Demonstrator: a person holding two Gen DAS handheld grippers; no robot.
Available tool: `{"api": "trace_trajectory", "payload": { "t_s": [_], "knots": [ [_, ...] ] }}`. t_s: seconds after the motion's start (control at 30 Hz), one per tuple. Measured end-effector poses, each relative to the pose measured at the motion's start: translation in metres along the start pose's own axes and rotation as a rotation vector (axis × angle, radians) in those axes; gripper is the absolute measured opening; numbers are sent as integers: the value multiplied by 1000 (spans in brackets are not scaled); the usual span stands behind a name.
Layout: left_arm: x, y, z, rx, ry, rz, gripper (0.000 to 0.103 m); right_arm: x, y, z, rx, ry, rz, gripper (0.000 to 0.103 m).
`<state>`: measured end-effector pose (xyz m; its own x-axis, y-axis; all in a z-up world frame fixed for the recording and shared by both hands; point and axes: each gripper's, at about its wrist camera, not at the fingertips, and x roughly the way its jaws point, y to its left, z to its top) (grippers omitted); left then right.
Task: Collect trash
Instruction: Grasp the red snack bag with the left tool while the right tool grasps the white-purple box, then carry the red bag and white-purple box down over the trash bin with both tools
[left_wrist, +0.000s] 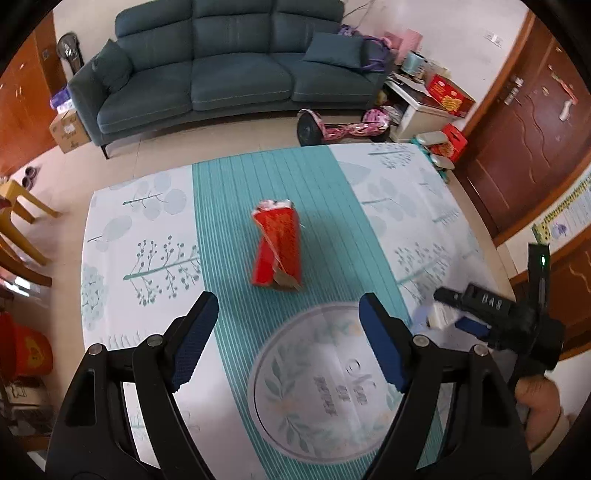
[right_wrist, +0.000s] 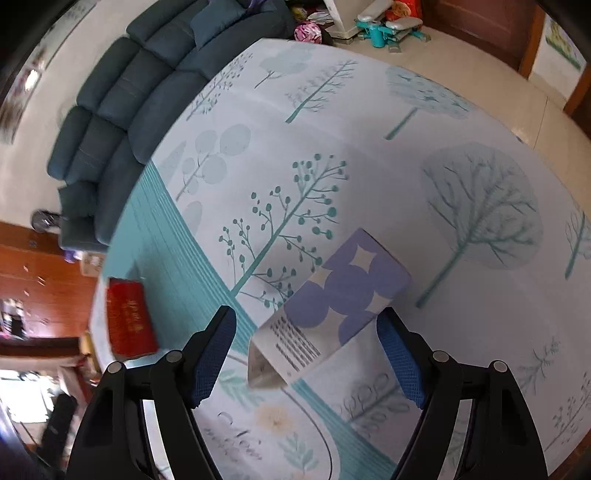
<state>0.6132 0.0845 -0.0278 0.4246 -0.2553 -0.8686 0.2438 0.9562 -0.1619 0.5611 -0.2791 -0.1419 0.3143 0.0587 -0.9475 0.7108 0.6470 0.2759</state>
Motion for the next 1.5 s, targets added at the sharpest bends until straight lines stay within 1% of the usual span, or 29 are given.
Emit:
{"api": "trace_trajectory", "payload": {
  "t_s": [0.03,0.07,0.1,0.13,0.17,0.2,0.23,0.33,0.47,0.5,0.63,0.77,0.8,0.83,0.87,0.9,0.93,1.0,1.07,1.2,1.3,1.37,1.5],
  "knots": [
    [7,4,5,-16,7,-2,76,4,5,0,-21,-2,-18,74],
    [12,7,8,-28,13,-3,76,6,11,0,-45,-10,-44,72],
    [19,10,12,-41,23,-4,76,6,15,0,-66,-20,-57,65],
    [25,12,15,-50,32,-2,76,5,20,-2,-93,-27,-65,54],
    [33,14,19,-58,44,-1,76,5,22,-3,-109,-33,-69,51],
    [42,17,23,-64,60,-2,76,6,24,-3,-127,-34,-62,46],
    [49,18,26,-66,69,-1,76,6,25,-4,-144,-37,-62,44],
    [68,18,34,-63,91,18,76,3,25,-7,-174,-45,-59,40],
    [95,16,42,-40,129,61,76,-1,20,-10,-169,-43,-31,37],
    [101,16,43,-38,139,67,76,-3,18,-12,-169,-41,-24,34],
    [131,16,48,-28,201,88,76,-6,12,-20,-169,-34,-1,34],
    [151,9,48,-6,242,86,76,-12,6,-30,-173,-25,18,34],
    [154,7,47,-4,249,83,75,-14,4,-31,-171,-25,22,34],
    [159,5,46,-2,259,80,69,-16,-1,-34,-167,-25,30,34],
    [165,3,44,-2,278,71,48,-18,-4,-36,-162,-25,36,34],
    [167,1,43,0,281,72,47,-19,-5,-37,-156,-26,43,34],
    [166,-3,41,7,264,79,46,-23,-10,-39,-148,-27,52,34],
    [164,-9,37,16,257,64,45,-30,-16,-42,-140,-32,66,34],
    [157,-18,28,43,245,66,43,-39,-23,-47,-130,-40,89,34],
    [138,-38,4,94,250,51,42,-54,-37,-54,-112,-44,125,34],
    [115,-59,-22,146,256,33,42,-71,-53,-65,-97,-40,157,34],
    [96,-74,-40,171,255,6,42,-83,-68,-74,-88,-23,191,34],
    [59,-94,-71,182,252,-39,42,-108,-99,-98,-77,-2,232,34]
  ]
}}
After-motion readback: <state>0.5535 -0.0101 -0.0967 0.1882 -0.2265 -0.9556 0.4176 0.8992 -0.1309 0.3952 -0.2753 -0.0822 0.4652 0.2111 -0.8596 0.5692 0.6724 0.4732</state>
